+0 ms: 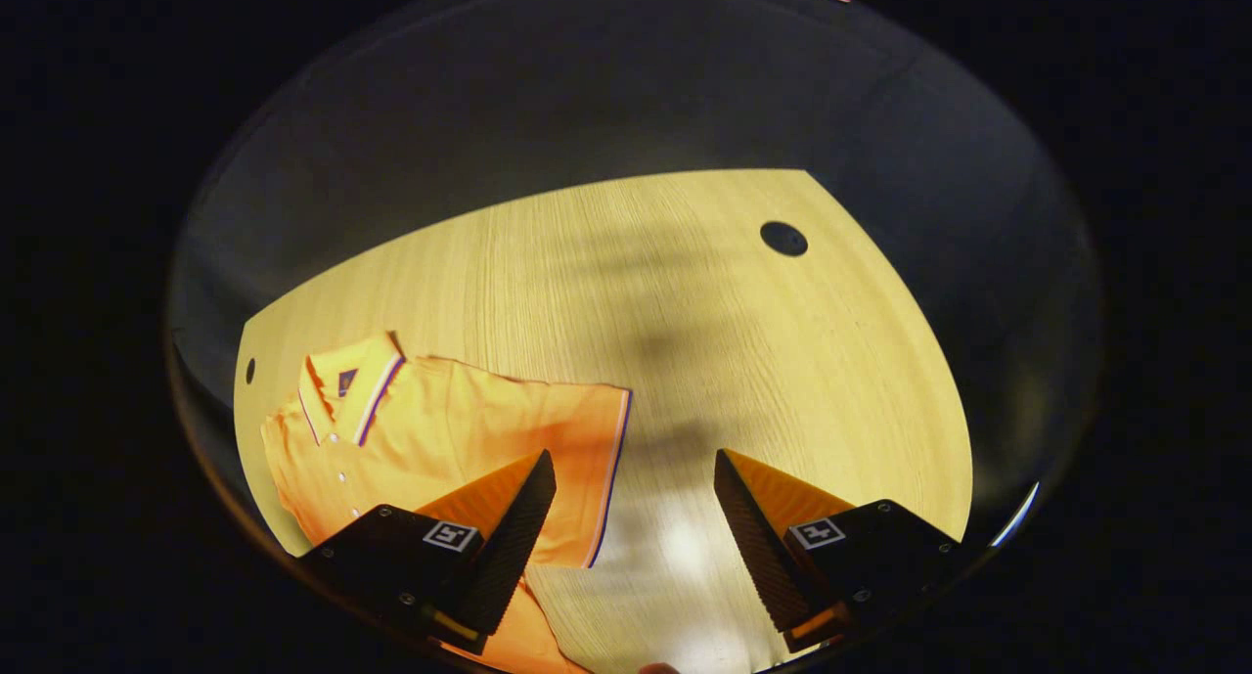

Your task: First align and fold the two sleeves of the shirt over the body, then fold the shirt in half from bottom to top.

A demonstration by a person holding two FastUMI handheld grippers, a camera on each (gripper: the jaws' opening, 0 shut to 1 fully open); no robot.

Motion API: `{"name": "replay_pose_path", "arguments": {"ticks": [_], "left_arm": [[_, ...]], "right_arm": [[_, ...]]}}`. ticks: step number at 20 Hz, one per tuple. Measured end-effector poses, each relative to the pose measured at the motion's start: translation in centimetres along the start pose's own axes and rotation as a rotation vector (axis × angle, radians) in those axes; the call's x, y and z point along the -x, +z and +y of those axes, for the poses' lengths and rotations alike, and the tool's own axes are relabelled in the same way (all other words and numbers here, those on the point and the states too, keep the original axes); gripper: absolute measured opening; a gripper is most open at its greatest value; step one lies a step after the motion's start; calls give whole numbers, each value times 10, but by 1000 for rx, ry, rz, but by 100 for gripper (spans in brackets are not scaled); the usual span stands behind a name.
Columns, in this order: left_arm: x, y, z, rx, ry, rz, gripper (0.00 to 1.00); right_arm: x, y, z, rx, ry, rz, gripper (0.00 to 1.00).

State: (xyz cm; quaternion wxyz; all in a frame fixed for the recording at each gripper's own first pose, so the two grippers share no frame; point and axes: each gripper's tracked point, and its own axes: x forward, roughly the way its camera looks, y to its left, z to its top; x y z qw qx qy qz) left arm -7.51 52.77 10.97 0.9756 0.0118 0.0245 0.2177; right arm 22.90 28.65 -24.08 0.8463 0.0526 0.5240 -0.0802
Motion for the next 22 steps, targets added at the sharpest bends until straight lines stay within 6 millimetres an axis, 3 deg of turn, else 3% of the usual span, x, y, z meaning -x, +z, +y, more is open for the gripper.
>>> {"name": "replay_pose_path", "arguments": {"ticks": [4,7,9,10,11,16,18,22], "left_arm": [[-13,-6,11,-18,-3,27,98],[-24,-2,22,-43,-4,36,98],[-29,0,28,-39,-4,33,98],[-31,-4,29,-35,-9,42,96],[-32,-6,30,-33,-13,47,96],[-32,-16,34,5,-16,72,98],[-30,-17,35,0,-18,75,98],[-31,-19,40,-2,-15,77,98]], "right_arm": [[-19,-19,0,13,-26,78,100],[-27,-27,15,-17,2,120,100],[-37,-33,14,1,-20,135,100],[-31,-33,17,-4,-8,140,100],[-42,-32,18,-13,-11,141,100],[-37,-33,15,-21,-6,158,99],[-38,-37,18,-5,0,159,92],[-38,-36,22,-78,35,168,42]]}}
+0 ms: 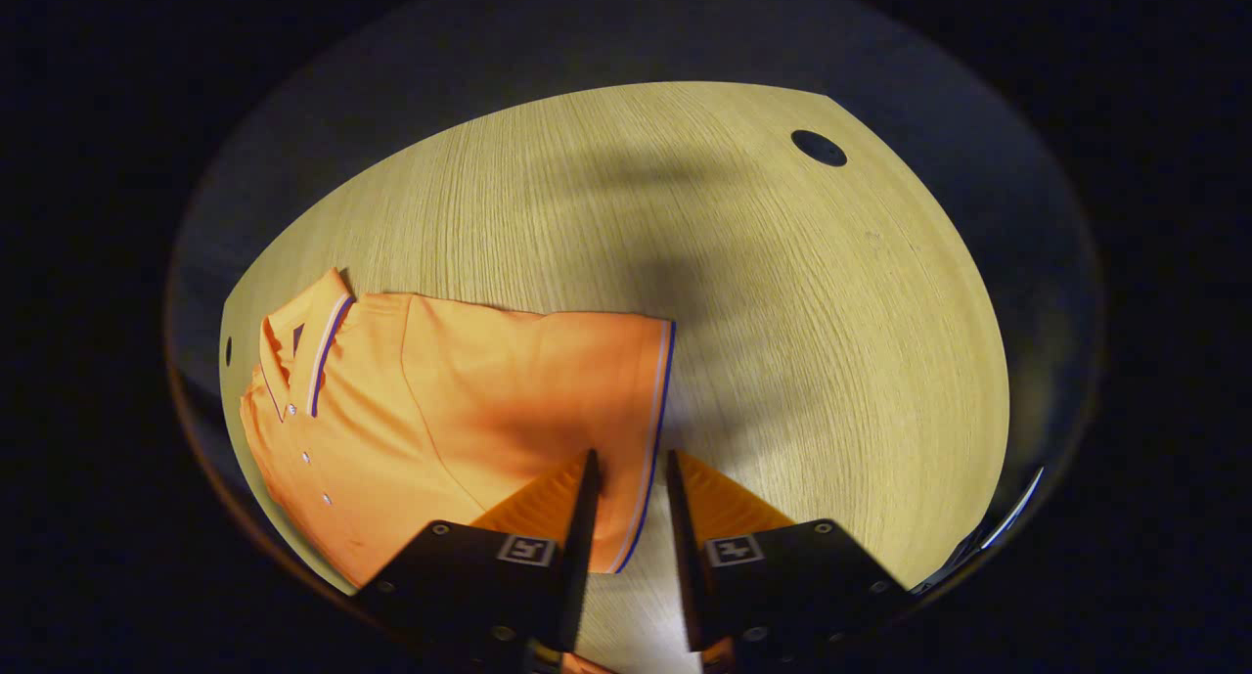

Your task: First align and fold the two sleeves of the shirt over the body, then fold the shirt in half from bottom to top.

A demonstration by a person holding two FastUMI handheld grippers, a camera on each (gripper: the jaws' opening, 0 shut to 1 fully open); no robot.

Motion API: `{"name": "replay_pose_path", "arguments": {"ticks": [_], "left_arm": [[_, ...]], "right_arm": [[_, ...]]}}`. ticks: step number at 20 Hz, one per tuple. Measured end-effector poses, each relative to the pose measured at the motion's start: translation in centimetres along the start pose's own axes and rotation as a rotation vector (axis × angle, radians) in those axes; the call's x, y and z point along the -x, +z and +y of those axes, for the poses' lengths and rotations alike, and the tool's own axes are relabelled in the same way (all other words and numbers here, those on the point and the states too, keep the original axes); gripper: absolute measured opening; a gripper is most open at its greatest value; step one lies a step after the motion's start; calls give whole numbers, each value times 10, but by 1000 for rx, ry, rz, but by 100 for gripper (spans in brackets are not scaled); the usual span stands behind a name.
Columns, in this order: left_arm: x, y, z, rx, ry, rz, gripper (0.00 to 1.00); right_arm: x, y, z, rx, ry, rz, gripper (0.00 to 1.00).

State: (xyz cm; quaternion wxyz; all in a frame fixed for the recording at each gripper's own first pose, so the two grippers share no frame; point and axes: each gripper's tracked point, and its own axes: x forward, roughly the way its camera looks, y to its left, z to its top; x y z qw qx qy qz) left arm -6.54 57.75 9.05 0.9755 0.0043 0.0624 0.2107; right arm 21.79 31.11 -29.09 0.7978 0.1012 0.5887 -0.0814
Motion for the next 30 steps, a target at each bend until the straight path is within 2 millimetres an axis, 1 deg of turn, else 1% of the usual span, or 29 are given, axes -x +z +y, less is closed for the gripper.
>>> {"name": "replay_pose_path", "arguments": {"ticks": [1,2,3,5,7,10,13,17,19,21,23,26,29,30], "left_arm": [[-1,-1,0,4,-3,4,98],[-2,-2,2,5,-3,5,98],[-3,-2,3,3,-6,6,98],[-4,-1,8,-4,-8,8,98],[-5,1,15,-7,-7,5,98],[-7,3,23,1,-17,2,98],[-9,5,32,11,-29,-4,98],[-11,3,46,31,-53,-1,98],[-11,3,57,34,-59,-5,98],[-14,2,70,37,-61,-6,98],[-16,2,82,44,-62,-6,98],[-21,-2,104,49,-56,-3,98],[-23,-3,122,52,-48,3,98],[-25,-6,127,50,-44,5,98]], "right_arm": [[2,2,2,-44,28,-9,20],[3,3,3,-79,40,-20,14],[1,1,6,-86,57,-21,5],[2,2,8,-72,58,-42,5],[9,5,11,-51,50,-80,5],[30,8,22,-22,49,-121,5],[59,16,39,24,56,-181,5],[104,25,71,78,91,-258,4],[121,25,90,129,93,-290,4],[134,22,116,163,117,-304,4],[142,16,139,199,129,-314,4],[144,4,171,245,150,-305,4],[143,-8,196,275,170,-289,4],[144,-11,204,286,174,-287,4]]}}
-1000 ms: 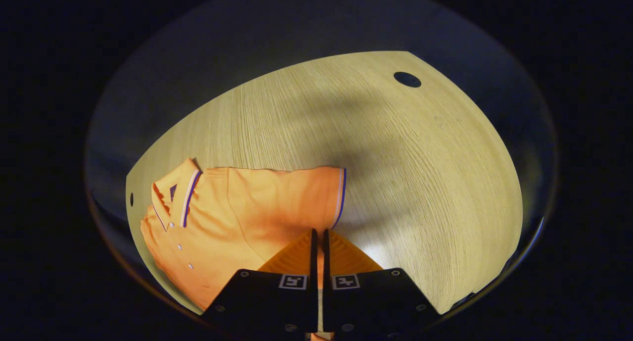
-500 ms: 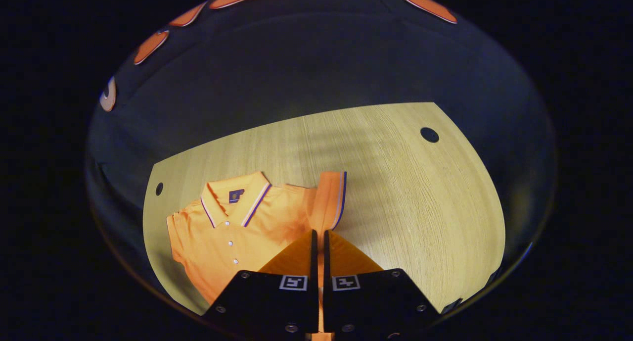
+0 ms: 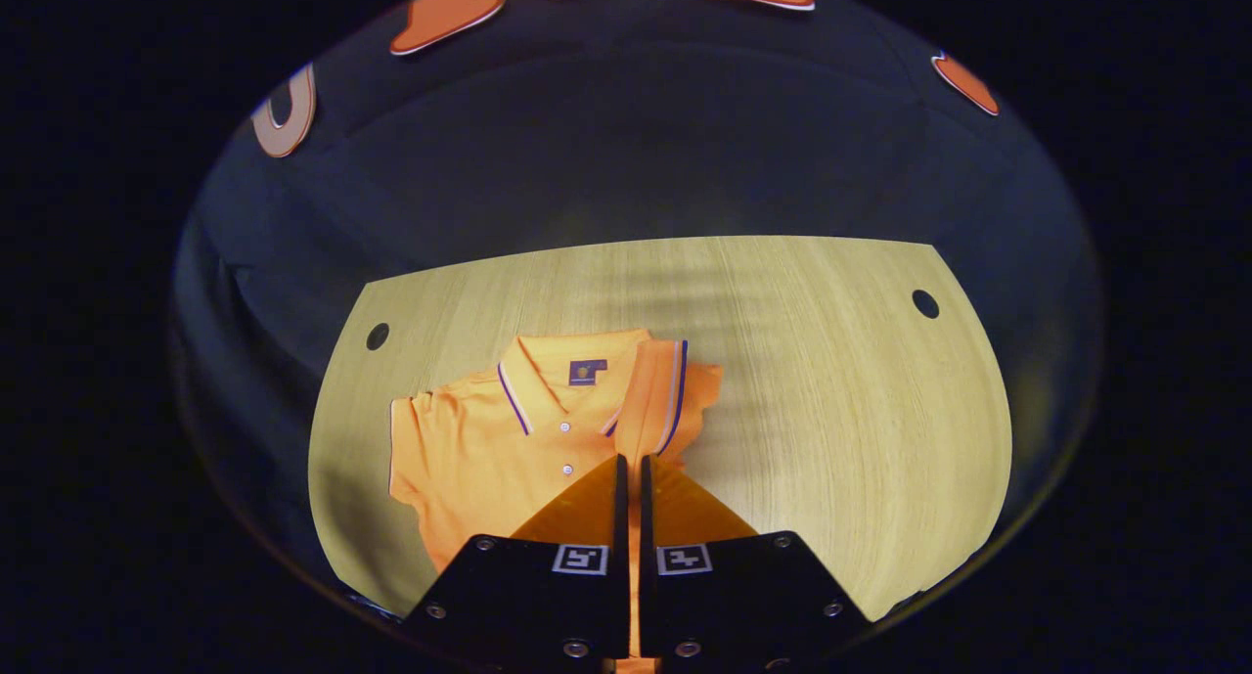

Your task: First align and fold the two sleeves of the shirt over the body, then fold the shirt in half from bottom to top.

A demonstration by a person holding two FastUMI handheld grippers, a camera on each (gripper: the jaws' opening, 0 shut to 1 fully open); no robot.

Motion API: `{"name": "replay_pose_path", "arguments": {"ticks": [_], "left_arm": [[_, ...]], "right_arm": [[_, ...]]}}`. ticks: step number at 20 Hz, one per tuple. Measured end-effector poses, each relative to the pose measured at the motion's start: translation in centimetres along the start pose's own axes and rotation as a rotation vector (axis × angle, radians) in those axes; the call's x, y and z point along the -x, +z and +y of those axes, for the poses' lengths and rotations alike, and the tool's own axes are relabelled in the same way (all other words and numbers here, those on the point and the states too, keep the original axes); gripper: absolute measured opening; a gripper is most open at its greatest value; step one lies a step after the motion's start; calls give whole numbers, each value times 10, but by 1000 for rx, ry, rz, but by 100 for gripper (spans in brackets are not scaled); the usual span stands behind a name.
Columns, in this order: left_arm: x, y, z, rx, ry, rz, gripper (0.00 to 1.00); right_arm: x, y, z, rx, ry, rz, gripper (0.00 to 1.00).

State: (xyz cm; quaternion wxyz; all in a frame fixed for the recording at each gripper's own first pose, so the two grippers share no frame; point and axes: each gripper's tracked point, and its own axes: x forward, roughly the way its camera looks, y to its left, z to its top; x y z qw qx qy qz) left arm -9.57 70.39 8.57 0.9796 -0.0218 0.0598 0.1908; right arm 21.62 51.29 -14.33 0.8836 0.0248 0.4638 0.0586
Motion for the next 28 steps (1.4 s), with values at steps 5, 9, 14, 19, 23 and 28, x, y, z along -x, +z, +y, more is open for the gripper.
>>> {"name": "replay_pose_path", "arguments": {"ticks": [5,9,14,19,23,28], "left_arm": [[-1,-3,27,-9,16,13,98],[-4,-10,37,-15,20,29,98],[-4,-12,39,-29,14,35,98],[-9,-13,28,-37,-6,42,98],[-16,-11,12,-31,-30,49,98],[-32,-25,-21,-5,-93,105,98]], "right_arm": [[-16,-13,33,39,31,24,4],[-24,-27,53,44,68,68,4],[-19,-29,89,24,182,53,33],[-15,-24,90,51,156,-20,99],[4,-7,82,22,142,-102,99],[42,19,62,-3,114,-227,99]]}}
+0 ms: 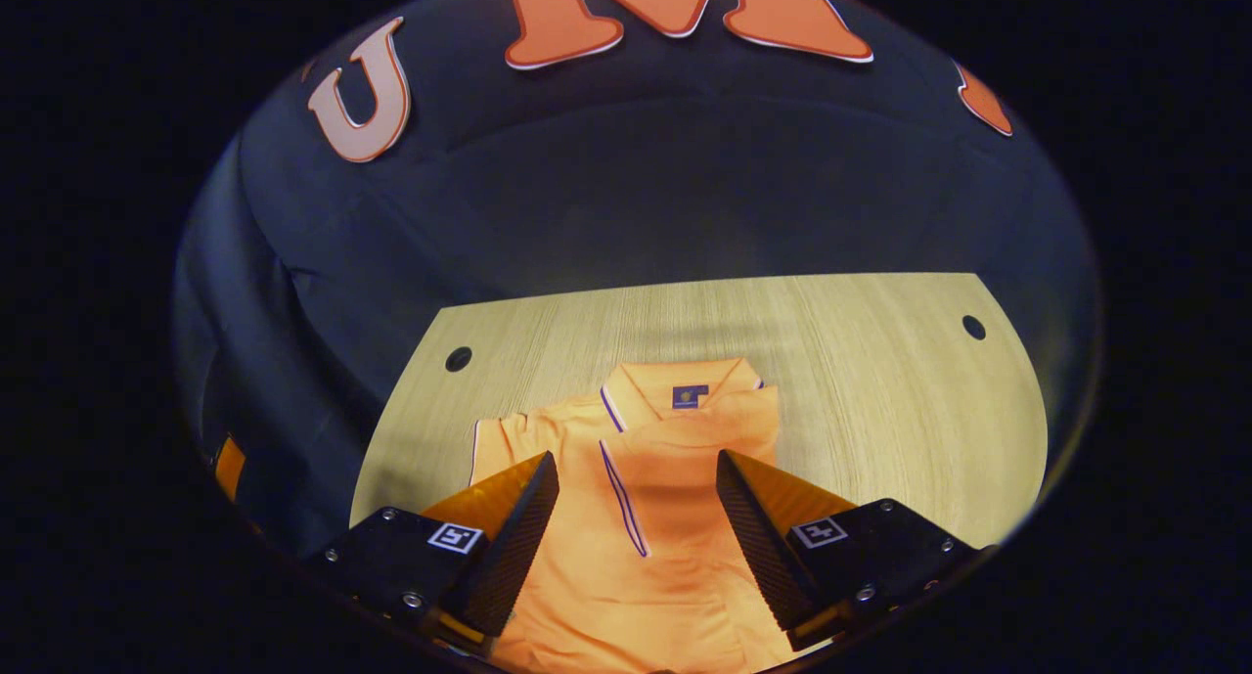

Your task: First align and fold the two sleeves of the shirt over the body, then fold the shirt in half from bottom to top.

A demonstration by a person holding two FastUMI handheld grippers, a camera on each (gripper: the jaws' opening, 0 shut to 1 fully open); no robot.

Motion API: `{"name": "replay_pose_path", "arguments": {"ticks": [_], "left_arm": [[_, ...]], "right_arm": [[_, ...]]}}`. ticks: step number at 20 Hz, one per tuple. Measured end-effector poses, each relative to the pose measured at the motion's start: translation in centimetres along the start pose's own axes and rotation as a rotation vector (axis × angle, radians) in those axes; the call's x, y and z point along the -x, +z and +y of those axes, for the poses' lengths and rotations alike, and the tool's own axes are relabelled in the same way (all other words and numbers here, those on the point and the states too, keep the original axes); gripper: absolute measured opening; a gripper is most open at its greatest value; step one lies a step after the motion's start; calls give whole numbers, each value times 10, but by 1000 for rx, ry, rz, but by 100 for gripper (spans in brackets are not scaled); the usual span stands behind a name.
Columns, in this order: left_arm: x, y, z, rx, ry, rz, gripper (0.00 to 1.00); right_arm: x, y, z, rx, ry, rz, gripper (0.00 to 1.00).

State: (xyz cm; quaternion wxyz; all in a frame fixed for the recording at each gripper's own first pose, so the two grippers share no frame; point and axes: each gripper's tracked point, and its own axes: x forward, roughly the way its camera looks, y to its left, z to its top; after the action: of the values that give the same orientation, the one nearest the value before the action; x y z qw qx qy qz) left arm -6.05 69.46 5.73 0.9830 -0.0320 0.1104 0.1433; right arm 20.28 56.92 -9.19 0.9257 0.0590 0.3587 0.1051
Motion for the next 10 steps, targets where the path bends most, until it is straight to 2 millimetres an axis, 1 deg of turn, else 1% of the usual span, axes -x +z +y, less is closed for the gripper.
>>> {"name": "replay_pose_path", "arguments": {"ticks": [1,3,5,7,8,10], "left_arm": [[-6,-3,-8,4,-16,13,98],[-17,-1,-22,-9,-36,16,98],[-32,-4,-32,-33,-46,33,98],[-48,-1,-51,-42,-77,28,98],[-58,-7,-59,-46,-86,43,98],[-81,-26,-72,-51,-95,107,98]], "right_arm": [[8,7,-3,4,-5,-31,99],[23,16,-6,10,-4,-76,99],[40,28,-11,24,-3,-125,99],[58,38,-18,47,-15,-180,99],[65,43,-21,57,-13,-204,99],[81,51,-23,64,2,-234,99]]}}
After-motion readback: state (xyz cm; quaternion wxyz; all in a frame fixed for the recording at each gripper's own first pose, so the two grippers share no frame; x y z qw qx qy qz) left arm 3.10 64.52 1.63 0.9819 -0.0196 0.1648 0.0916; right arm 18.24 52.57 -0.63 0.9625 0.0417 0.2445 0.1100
